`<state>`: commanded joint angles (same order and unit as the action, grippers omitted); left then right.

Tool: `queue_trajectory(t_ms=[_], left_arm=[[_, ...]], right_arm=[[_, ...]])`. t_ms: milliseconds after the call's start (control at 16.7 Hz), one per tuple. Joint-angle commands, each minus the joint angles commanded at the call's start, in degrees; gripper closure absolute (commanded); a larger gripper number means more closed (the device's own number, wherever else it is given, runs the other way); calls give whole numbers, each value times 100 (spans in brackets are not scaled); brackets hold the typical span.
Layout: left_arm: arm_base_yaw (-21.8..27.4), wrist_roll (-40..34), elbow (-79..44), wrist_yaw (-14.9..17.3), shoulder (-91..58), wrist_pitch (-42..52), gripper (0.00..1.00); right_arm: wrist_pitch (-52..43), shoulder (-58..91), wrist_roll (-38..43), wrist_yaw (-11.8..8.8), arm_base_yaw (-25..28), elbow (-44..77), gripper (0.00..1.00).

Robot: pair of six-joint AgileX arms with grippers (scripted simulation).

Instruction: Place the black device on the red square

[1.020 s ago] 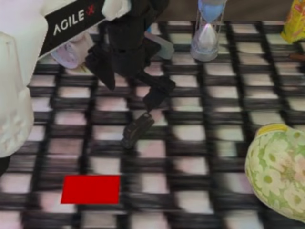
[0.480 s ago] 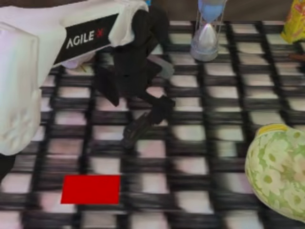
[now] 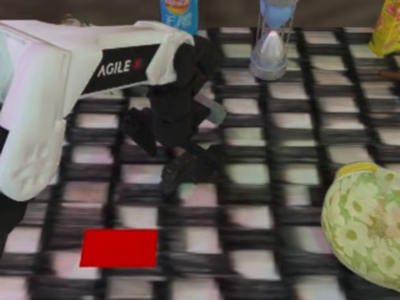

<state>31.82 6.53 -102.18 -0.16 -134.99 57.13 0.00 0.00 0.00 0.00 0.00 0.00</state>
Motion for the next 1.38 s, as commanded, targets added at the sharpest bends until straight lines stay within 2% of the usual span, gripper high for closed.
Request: queue_trajectory(t_ms=[780,1380], left_arm=[[0,0,0,0,0,0,98],[-3,6,-19,-1,8,20,100]], right_arm=[[0,0,0,0,0,0,0],[0,0,0,0,0,0,0]])
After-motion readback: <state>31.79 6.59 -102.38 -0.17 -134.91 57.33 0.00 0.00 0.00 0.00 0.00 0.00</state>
